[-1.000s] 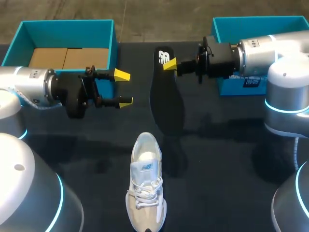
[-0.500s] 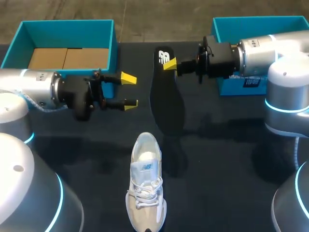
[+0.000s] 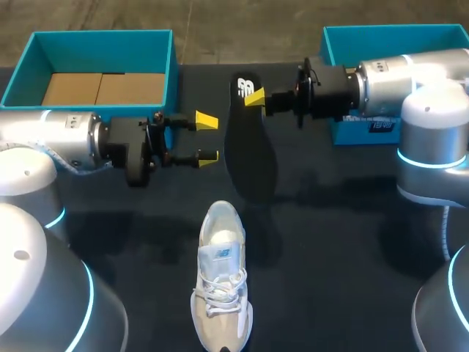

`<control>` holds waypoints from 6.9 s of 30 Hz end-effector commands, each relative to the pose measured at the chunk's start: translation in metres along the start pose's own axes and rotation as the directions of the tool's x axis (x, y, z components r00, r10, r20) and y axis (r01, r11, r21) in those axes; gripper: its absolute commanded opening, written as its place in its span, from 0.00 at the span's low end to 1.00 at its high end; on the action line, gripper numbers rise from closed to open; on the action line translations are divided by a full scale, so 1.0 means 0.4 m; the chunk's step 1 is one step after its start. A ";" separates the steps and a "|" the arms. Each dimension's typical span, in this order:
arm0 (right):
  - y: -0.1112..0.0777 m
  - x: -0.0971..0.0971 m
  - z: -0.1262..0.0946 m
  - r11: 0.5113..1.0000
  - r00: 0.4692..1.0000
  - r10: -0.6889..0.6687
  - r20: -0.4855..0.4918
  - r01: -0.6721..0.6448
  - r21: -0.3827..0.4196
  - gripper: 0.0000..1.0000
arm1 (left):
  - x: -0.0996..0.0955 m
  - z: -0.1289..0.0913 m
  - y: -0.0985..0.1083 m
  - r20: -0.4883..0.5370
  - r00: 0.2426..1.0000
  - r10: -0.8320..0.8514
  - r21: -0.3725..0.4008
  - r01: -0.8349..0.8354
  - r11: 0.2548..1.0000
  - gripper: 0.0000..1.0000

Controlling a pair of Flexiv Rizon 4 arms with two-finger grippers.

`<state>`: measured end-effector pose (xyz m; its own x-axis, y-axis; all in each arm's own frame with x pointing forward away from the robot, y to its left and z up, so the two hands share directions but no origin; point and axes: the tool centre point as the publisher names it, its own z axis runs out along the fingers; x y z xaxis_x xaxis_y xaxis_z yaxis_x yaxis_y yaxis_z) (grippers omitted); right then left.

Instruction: Take the shoe out of the shoebox, open the shoe tongue, remove and reinsert the insole, then place the shoe into the shoebox

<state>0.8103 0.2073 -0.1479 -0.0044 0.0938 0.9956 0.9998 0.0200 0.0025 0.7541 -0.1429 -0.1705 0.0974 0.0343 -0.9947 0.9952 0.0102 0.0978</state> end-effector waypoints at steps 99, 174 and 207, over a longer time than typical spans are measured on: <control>-0.002 -0.020 0.013 1.000 1.000 0.006 -0.010 -0.006 -0.026 1.00 | -0.001 0.112 0.077 0.030 0.995 0.091 0.015 -0.091 0.996 0.00; -0.058 -0.035 -0.041 1.000 1.000 -0.013 0.006 0.013 -0.014 1.00 | 0.021 -0.207 0.000 -0.247 -0.040 -0.968 0.054 0.997 -0.055 0.00; -0.058 -0.035 -0.041 1.000 1.000 -0.013 0.006 0.013 -0.014 1.00 | 0.041 -0.143 0.021 -0.267 -0.731 -0.628 -0.061 0.663 -0.746 0.00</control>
<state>0.7884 0.1886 -0.1599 -0.0175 0.0997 0.9949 0.9998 0.0097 0.0166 0.7609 -0.0809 -0.1802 -0.7537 0.2515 0.6071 -0.6103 0.0745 -0.7886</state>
